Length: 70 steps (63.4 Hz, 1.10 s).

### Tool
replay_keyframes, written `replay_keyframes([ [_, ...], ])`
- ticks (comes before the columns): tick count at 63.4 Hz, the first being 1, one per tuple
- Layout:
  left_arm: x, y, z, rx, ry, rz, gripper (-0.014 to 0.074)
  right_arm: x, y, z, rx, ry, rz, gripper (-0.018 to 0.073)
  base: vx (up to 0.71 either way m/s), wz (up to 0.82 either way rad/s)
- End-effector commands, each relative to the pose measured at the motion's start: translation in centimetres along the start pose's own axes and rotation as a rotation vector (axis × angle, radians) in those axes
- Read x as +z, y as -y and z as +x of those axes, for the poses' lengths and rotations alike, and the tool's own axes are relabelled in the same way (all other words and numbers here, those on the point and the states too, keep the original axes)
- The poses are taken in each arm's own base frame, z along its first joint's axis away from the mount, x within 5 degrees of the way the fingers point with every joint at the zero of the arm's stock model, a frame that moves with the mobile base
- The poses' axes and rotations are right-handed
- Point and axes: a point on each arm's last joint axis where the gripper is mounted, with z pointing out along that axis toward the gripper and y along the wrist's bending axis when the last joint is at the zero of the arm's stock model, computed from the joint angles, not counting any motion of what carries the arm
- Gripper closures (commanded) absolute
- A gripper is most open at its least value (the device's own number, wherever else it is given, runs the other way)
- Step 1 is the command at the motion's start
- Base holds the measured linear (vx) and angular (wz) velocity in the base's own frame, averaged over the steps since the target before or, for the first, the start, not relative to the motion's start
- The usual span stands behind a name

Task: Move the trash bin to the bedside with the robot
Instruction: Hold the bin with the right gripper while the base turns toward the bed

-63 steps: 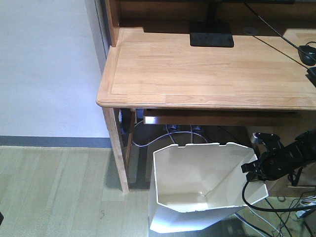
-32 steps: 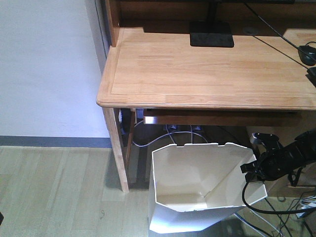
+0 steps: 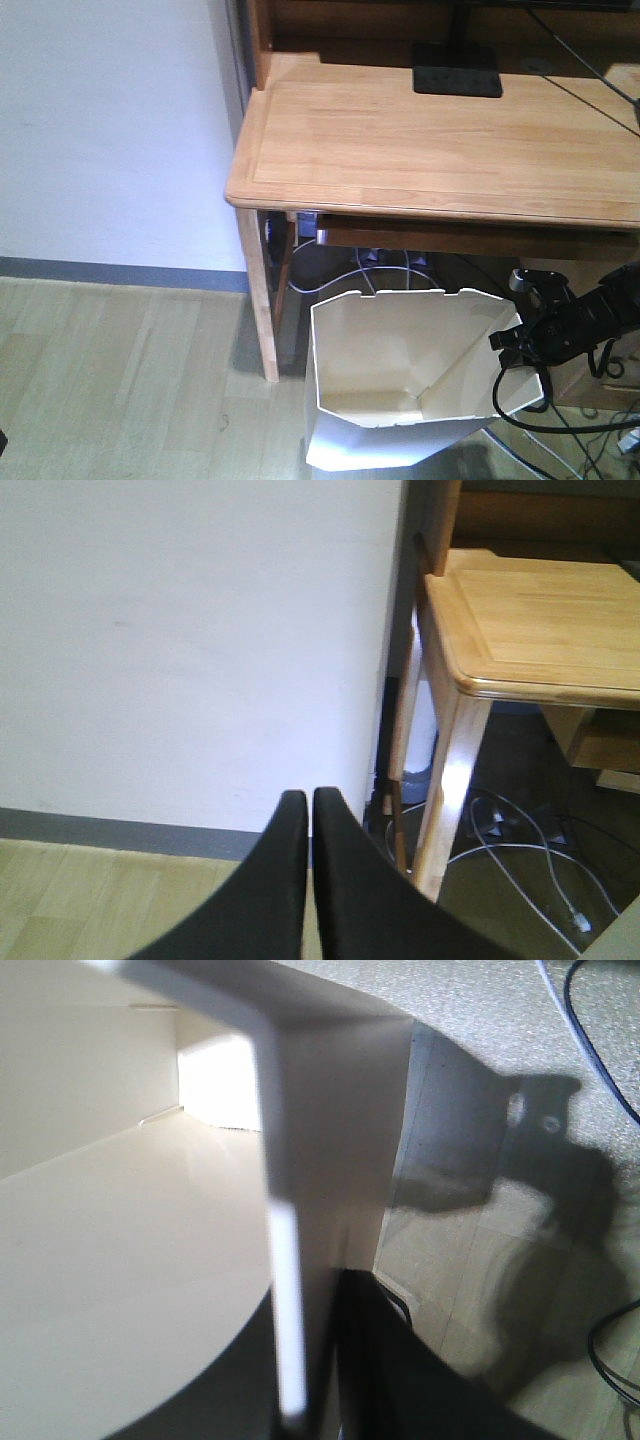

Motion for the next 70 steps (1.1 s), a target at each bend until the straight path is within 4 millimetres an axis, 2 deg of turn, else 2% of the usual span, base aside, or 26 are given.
replay_keyframes([
  [1,0.13,0.07,-0.48,-0.006,0.051,0.008,0.0603,-2.25,-1.81,-1.4,0.001,0.055,-0.15,0.0561,-0.06,0.23],
  [23,0.13,0.07,-0.48,-0.006,0.051,0.008,0.0603,-2.25,-1.81,-1.4,0.001,0.055,-0.15,0.0561,-0.08,0.37],
  [70,0.13,0.07,-0.48,-0.006,0.051,0.008,0.0603,-2.25,-1.81,-1.4,0.001,0.055,-0.15,0.0561,-0.06,0.62],
])
